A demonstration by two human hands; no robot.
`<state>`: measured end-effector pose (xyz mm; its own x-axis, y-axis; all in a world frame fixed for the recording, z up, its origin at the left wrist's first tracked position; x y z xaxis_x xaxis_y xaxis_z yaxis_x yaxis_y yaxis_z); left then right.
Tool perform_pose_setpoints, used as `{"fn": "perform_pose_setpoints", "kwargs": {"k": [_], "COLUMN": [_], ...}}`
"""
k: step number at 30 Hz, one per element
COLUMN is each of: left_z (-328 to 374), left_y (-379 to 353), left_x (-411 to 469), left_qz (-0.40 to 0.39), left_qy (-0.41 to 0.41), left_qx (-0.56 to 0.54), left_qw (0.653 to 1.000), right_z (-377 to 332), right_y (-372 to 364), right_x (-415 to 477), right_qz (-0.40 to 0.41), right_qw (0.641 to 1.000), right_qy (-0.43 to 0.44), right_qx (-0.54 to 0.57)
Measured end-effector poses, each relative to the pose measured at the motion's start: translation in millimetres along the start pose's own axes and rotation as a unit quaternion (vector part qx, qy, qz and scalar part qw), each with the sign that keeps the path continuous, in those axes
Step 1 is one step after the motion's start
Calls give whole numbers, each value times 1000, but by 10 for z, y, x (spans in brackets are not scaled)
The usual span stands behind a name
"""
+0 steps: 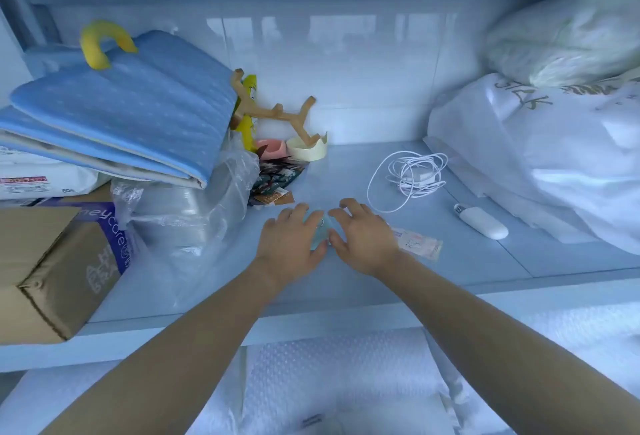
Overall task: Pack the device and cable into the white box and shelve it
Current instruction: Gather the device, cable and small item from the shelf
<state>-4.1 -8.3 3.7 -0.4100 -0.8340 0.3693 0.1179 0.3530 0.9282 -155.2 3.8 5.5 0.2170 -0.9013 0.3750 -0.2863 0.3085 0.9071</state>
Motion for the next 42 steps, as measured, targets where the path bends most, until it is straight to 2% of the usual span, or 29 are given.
{"fn": "perform_pose_setpoints", "kwargs": {"k": [4, 12, 18, 23, 30, 34, 42], "left_z": [-74, -28, 61, 197, 648, 939, 1432], "left_y": [-130, -213, -260, -302, -368, -395, -456], "left_x": [-3, 73, 197, 251, 394, 498, 639], "left_qz": [-57, -78, -104, -101, -96, -87, -73], "left_qy": [-9, -2, -21, -24, -31, -27, -26], "left_qx": [3, -81, -48, -38, -66, -76, -97], "left_qw": [998, 994, 993, 994, 993, 993, 992], "right_z": [-20, 143, 327, 597, 1009, 1222, 1682], "right_y": [-115, -107, -30, 69, 202, 250, 351], "right_x": [-8, -56, -148, -258, -339, -385, -443], "right_qz": [-35, -46, -57, -65, -117, -99, -74], "right_qw": [998, 996, 994, 991, 982, 985, 982], "right_qy": [13, -23, -60, -94, -134, -125, -165], "right_qx": [-41, -67, -70, -65, -63, -61, -55]}}
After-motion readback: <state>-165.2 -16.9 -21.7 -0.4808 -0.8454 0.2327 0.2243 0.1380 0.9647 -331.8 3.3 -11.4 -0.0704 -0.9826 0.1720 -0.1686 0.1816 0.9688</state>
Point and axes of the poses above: each hand's wrist, its own x-axis towards the middle knuckle, its own y-axis out of the back of the hand, z = x × y, the point moved 1 cm from there along x, towards the middle knuckle, and after that the axes turned 1 degree about x, right-handed, at the moved point
